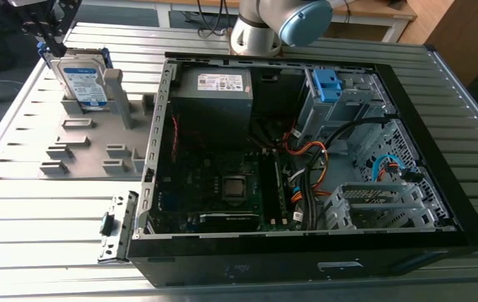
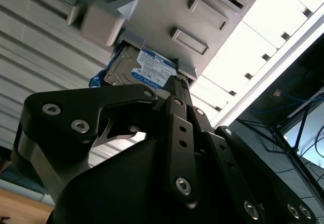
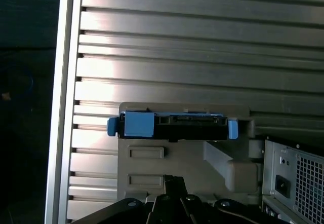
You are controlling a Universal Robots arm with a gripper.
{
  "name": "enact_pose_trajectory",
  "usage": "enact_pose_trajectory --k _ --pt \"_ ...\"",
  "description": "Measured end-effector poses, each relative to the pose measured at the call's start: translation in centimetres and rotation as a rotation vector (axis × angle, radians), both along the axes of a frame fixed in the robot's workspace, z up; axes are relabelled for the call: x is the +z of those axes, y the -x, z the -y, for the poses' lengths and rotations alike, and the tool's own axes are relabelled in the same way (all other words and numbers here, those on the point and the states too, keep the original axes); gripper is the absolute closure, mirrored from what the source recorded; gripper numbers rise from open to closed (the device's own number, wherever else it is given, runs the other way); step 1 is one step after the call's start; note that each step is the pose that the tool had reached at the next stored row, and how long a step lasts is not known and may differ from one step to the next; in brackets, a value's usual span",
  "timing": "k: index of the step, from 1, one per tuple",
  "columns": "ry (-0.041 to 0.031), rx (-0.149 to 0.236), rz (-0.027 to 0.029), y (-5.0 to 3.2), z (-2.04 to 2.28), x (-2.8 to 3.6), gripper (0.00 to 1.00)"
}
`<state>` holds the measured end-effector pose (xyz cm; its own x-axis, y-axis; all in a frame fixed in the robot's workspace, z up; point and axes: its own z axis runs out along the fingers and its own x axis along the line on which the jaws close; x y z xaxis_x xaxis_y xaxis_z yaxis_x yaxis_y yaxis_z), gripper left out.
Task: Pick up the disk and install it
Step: 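Pick up the disk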
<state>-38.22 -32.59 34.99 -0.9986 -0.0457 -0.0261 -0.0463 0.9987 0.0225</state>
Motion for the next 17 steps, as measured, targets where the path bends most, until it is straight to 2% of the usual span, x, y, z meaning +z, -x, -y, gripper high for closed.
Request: enact_pose_trajectory --k 17 --pt "0.0 0.056 0.0 0.0 0.0 0.0 0.89"
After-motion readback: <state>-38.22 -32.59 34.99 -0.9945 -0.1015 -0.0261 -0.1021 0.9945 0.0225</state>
